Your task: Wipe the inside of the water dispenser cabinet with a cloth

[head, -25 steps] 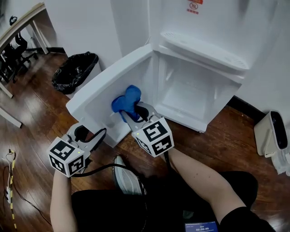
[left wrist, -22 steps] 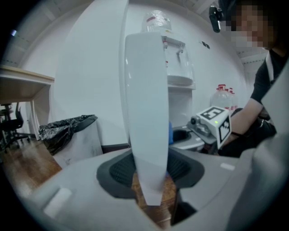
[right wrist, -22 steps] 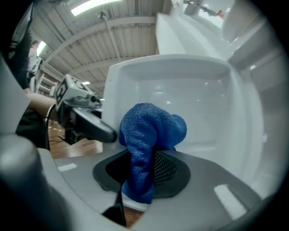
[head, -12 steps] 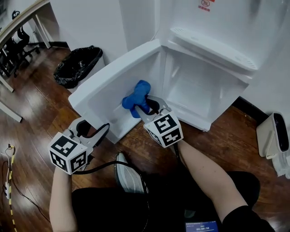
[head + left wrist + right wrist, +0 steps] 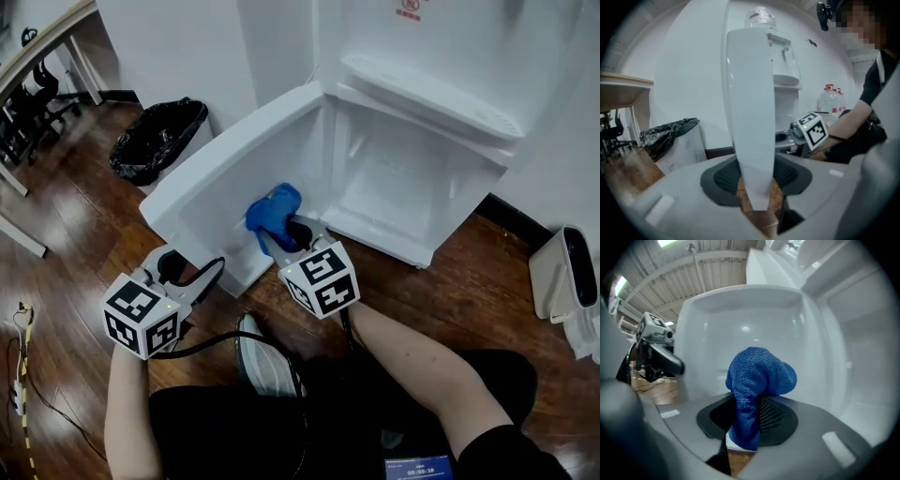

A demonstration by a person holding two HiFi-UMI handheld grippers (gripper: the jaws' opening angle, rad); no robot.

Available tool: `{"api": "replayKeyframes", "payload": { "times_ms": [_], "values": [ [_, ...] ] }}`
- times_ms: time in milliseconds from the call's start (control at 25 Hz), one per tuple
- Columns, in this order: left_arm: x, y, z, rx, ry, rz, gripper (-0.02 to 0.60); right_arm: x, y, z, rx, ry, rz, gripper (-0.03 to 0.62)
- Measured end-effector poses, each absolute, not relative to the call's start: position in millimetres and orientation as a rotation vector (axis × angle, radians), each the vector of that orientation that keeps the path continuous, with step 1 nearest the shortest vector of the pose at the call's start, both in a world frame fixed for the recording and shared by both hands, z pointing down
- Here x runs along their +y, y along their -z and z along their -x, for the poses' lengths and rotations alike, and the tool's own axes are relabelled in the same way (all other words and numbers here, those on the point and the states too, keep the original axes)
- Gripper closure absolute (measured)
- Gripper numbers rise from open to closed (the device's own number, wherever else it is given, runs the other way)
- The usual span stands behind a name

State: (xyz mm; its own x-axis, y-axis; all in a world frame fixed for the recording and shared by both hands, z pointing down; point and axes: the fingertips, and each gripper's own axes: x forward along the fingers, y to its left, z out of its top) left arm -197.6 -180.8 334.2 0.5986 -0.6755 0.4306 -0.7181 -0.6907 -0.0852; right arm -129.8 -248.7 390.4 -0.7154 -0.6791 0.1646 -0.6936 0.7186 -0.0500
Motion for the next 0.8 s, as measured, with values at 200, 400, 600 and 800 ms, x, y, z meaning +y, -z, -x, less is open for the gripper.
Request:
{"api": "replayKeyframes", "payload": {
  "times_ms": [200,400,600,800],
  "values": [
    [-184,-333,199,-1.218,-0.657,-2.712,0.388,-190,-398,194,-2.871,-0.112,-0.77,0.484],
    [-185,-333,199,-1.213,-0.664,-2.715,0.388,-230,-412,158,-2.814,-0.069,-0.86,0.484],
    [-185,-332,199,-1.197,-0.664,-2.724,0.388,-304,-424,72,-2.615,-0.164,-1.319,0.484],
    [-185,-335,199,-1.195,-0.665,-2.715,0.389,-307,-445,60,-2.591,-0.417,-1.415,0.484]
  ]
}}
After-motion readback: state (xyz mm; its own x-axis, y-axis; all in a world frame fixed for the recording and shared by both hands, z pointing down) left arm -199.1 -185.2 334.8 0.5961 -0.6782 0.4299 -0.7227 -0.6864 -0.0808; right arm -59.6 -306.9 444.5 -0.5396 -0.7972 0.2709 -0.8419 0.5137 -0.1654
